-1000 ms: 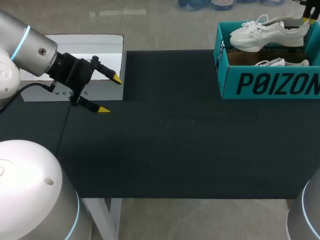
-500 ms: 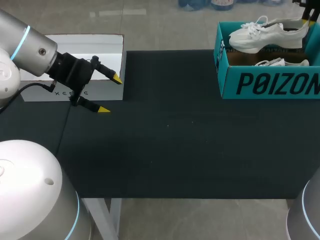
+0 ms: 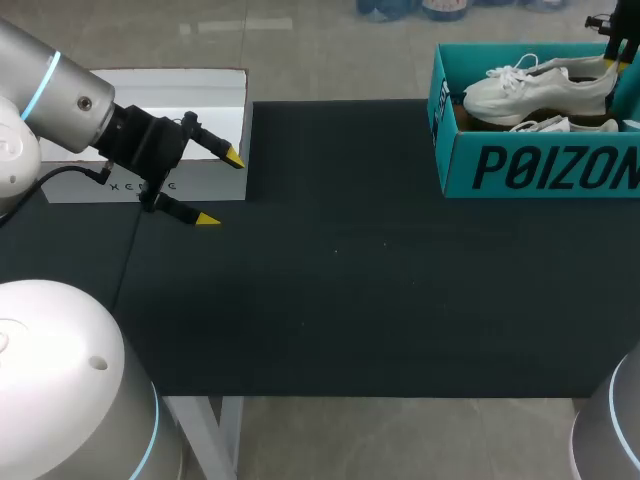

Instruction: Take the shoe out of the shoebox, open the shoe tongue, remove and reinsert the insole, then place the shoe into the shoebox

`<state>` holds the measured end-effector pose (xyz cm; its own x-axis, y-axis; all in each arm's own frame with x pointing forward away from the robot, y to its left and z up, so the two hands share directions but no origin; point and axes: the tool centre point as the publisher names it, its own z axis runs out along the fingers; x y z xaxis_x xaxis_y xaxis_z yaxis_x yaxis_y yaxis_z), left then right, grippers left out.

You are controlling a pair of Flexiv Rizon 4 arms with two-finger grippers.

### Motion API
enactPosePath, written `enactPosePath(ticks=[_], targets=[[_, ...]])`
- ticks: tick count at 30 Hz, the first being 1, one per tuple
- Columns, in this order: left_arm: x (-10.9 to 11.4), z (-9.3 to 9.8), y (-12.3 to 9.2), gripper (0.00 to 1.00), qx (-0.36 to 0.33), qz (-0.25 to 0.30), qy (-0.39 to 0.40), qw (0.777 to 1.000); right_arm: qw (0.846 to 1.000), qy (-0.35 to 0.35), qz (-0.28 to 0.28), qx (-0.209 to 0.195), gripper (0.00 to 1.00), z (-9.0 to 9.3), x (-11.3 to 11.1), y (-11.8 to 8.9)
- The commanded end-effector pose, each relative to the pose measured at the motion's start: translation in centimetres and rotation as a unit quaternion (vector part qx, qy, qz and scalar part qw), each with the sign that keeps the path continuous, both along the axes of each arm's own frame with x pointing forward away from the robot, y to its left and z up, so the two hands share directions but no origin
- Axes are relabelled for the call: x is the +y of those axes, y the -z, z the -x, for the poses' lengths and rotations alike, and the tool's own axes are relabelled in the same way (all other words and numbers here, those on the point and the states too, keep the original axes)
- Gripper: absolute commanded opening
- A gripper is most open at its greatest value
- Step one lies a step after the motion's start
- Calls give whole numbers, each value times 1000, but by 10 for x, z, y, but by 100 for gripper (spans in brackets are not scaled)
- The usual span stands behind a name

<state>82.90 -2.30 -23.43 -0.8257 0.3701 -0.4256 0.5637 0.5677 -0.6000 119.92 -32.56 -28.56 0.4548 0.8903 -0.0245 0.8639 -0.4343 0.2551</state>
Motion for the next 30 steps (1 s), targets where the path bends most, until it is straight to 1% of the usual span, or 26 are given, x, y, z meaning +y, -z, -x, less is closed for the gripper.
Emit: enactPosePath(ticks=[1,6,12,17,21,22,23,24,30], targets=[[0,0,0,100,0,-2,0,1000,1000,5,-11,18,0,-18,-7,20],[0,0,0,100,0,-2,0,1000,999,9,-13,29,0,-20,-9,38],[0,0,0,100,0,-2,0,1000,999,13,-16,40,0,-15,-10,53],[0,0,0,100,0,-2,0,1000,999,14,-17,45,0,-11,-10,60],[0,0,0,100,0,-2,0,1000,999,26,-11,44,0,-9,-12,57],[0,0,0,100,0,-2,0,1000,999,29,-11,43,17,-8,-13,54],[0,0,0,100,0,-2,0,1000,999,32,-12,41,49,-7,-13,51],[0,0,0,100,0,-2,0,1000,999,35,-13,37,100,-6,-14,47],[0,0,0,100,0,-2,0,1000,999,33,-18,24,100,0,-11,21]])
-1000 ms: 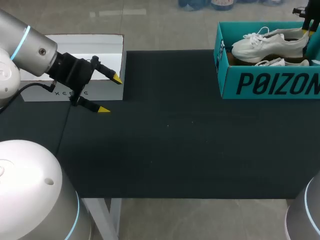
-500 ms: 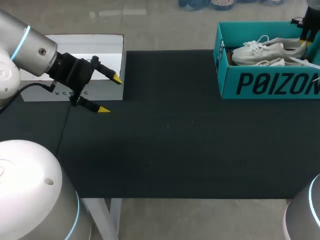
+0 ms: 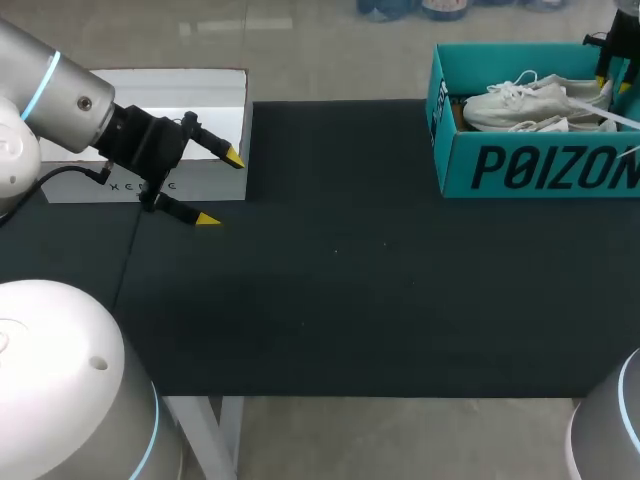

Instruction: Take the shoe out of the shoebox, open the shoe tongue, remove and reinsert the insole, then place the shoe into the shoebox

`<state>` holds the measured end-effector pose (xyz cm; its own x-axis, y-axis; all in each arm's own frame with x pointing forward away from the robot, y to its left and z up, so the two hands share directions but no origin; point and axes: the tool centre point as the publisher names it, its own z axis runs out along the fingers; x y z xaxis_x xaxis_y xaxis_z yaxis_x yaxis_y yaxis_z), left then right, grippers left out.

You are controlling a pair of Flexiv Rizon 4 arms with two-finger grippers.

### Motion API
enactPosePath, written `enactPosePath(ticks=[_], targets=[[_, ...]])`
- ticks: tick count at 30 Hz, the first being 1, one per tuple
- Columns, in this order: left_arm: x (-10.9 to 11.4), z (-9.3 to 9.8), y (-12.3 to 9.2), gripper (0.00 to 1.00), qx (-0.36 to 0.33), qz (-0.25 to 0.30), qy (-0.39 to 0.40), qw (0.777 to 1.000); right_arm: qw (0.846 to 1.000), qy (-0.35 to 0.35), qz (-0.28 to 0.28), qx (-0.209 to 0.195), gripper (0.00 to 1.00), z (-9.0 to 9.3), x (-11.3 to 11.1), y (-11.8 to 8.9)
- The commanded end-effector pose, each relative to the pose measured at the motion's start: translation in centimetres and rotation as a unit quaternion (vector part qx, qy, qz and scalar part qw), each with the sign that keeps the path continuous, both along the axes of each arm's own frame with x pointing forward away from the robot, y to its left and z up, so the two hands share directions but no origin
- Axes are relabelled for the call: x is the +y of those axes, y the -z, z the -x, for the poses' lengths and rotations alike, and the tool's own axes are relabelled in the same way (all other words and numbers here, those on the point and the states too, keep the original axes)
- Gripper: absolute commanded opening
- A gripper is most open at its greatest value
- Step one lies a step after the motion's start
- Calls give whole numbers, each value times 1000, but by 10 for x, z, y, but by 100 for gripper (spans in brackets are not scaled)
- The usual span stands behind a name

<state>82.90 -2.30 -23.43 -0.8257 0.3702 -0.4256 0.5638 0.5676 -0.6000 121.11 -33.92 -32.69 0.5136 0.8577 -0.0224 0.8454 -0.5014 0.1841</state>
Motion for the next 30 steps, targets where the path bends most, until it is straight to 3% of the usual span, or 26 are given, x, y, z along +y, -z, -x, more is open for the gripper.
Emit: enactPosePath(ticks=[1,8,14,30], targets=[[0,0,0,100,0,-2,0,1000,1000,-2,1,-12,100,13,3,-27],[0,0,0,100,0,-2,0,1000,1000,-6,0,-21,100,24,14,-67],[0,0,0,100,0,-2,0,1000,1000,-5,-14,-4,100,47,28,-97],[0,0,0,100,0,-2,0,1000,1000,-5,-14,-4,100,47,28,-97]])
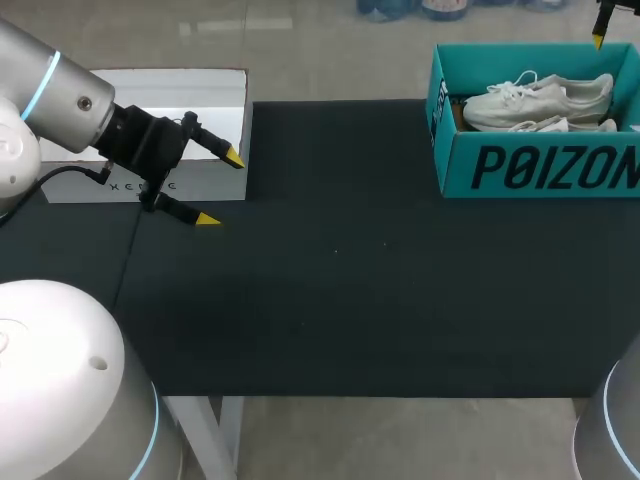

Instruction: Take the shoe out of the shoebox, open the shoe tongue, remove and reinsert the insole, then place the shoe into the shoebox

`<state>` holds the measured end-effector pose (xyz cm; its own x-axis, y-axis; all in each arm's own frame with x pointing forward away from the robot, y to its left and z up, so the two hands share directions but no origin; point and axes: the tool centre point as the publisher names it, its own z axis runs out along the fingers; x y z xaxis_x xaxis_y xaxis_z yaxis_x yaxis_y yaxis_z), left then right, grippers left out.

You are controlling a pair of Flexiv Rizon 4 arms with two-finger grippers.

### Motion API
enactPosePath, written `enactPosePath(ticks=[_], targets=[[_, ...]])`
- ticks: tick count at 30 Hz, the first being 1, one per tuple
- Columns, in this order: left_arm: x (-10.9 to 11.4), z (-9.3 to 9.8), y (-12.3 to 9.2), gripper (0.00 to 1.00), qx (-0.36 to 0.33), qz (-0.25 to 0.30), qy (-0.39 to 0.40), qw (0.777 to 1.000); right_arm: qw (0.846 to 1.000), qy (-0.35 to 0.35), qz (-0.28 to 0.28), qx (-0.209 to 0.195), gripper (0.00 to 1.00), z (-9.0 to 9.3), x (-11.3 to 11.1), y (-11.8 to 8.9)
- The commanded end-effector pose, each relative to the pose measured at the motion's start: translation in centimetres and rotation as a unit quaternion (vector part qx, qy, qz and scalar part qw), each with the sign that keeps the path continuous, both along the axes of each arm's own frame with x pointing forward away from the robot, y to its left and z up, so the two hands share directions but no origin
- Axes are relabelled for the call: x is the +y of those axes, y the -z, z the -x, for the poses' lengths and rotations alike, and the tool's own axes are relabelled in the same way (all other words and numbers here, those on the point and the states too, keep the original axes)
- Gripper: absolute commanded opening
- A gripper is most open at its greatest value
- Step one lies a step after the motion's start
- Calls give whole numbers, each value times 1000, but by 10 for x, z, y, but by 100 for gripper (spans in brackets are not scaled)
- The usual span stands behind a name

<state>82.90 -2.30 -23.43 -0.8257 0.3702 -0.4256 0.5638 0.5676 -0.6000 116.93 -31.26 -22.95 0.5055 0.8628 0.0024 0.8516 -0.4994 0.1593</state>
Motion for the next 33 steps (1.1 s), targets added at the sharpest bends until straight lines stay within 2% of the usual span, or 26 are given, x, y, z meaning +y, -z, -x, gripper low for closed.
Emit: enactPosePath(ticks=[1,14,19,22,29,33], targets=[[0,0,0,100,0,-2,0,1000,1000,0,3,-8,100,5,1,1],[0,0,0,100,0,-2,0,1000,1000,0,3,-8,100,5,1,1],[1,-3,7,100,86,-38,-113,989,1000,0,3,-8,100,5,1,1],[5,0,9,100,136,-34,-159,977,1000,0,3,-8,100,5,1,1],[21,-4,-9,100,160,-23,-259,952,1000,0,3,-8,100,5,1,1],[28,-11,-12,100,170,-54,-291,940,1000,0,3,-8,100,5,1,1]])
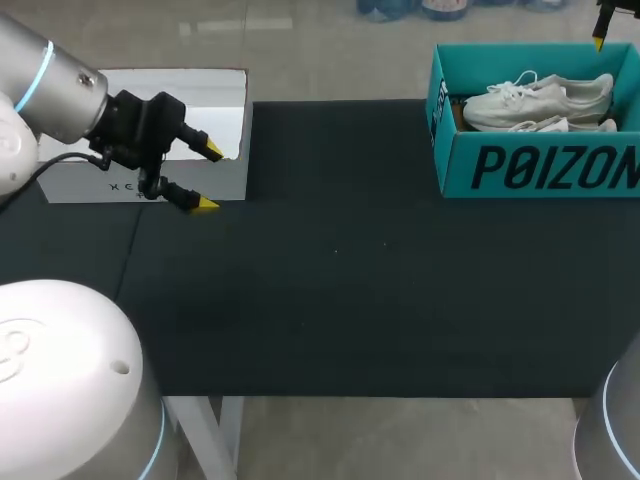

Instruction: Take the shoe out of the shoebox, open the shoe tongue, remove and reinsert the insole, then place the shoe into the shoebox

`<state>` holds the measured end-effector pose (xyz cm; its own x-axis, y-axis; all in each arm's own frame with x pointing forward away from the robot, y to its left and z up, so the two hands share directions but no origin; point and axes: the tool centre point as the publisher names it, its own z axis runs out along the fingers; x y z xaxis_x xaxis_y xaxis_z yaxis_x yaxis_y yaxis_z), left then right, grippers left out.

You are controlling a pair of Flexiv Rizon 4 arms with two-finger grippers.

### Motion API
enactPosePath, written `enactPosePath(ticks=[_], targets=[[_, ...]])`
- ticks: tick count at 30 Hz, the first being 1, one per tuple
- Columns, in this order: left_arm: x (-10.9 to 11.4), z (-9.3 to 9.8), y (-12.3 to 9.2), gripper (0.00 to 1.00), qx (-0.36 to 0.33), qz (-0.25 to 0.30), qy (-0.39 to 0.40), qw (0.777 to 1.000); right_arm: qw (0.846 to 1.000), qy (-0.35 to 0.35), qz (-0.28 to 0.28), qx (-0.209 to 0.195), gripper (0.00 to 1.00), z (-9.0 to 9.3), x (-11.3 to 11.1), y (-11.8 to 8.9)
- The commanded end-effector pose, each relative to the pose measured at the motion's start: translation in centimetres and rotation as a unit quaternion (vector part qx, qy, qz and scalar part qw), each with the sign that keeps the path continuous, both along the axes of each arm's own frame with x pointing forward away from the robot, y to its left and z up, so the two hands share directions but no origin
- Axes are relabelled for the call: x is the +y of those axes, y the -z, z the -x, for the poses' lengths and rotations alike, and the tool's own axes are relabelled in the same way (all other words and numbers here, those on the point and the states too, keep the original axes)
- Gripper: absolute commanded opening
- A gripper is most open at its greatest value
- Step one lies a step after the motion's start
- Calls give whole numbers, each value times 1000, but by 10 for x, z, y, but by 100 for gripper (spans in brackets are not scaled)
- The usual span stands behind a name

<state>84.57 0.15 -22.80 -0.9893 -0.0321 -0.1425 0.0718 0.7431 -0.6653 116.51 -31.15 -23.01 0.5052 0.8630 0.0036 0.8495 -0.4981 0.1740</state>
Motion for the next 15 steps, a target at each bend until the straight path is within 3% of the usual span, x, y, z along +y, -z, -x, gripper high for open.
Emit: enactPosePath(ticks=[1,4,15], targets=[[5,2,-6,100,34,-43,-75,996,1000,0,0,-2,100,1,0,0],[7,-11,-5,100,55,-54,-106,991,1000,0,0,-2,100,1,0,0],[7,-11,-5,100,55,-54,-106,991,1000,0,0,-2,100,1,0,0]])
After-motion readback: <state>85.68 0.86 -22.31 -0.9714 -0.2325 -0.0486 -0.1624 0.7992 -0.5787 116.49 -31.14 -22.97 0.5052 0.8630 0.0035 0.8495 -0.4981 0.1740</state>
